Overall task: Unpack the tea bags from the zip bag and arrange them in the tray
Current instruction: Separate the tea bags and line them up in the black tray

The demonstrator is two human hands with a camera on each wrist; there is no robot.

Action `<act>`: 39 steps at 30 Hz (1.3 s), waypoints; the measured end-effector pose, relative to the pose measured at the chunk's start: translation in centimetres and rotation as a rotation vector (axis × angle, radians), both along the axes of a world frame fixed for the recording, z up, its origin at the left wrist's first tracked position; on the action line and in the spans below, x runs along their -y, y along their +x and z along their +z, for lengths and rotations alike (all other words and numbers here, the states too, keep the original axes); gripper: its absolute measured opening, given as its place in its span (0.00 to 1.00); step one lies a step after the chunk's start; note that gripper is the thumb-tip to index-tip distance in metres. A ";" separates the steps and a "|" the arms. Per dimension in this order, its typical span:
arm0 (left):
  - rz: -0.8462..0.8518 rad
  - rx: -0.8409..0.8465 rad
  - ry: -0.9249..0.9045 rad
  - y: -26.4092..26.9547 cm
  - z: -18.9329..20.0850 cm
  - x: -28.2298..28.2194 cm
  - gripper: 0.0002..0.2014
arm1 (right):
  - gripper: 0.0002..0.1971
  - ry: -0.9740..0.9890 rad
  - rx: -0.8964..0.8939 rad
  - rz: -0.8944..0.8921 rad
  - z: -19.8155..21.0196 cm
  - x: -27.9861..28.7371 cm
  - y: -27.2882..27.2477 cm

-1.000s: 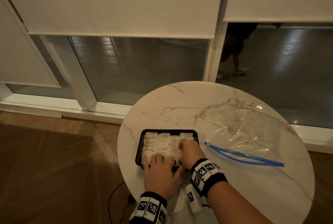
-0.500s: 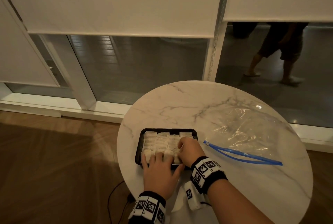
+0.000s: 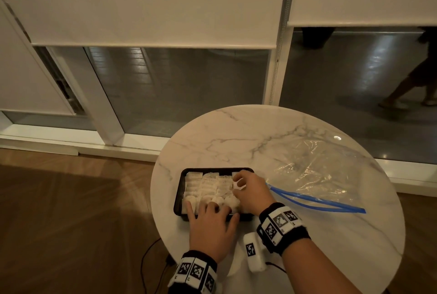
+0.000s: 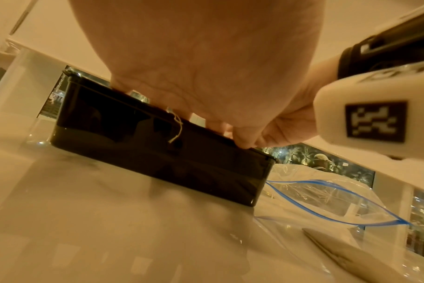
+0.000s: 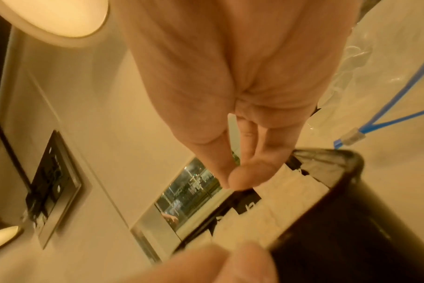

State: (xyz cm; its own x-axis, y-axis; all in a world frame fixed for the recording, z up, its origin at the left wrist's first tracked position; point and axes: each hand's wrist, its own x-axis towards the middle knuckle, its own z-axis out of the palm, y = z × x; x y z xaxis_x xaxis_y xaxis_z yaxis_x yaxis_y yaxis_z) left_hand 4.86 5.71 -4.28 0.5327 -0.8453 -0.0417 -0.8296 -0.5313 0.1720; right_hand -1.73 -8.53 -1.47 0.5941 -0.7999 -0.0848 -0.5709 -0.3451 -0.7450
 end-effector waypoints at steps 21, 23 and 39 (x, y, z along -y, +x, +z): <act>-0.073 -0.052 -0.018 -0.9 0.1 1.1 0.21 | 0.05 0.231 0.024 -0.240 -4.7 -0.1 -12.6; -0.073 -0.056 -0.044 -0.9 0.3 1.0 0.21 | 0.06 0.230 -0.052 -0.217 -4.9 -0.4 -12.8; -0.154 -0.261 0.086 -5.5 -0.5 0.7 0.16 | 0.09 0.087 -0.361 0.008 -3.4 -2.1 -11.6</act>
State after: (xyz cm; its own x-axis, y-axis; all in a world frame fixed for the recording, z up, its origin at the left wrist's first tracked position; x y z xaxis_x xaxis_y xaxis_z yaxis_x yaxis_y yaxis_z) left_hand -0.66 5.06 -4.78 0.3610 -0.9024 -0.2353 -0.8351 -0.4251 0.3491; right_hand -13.31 -6.39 -4.83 0.5194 -0.7760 -0.3578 -0.7999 -0.2942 -0.5231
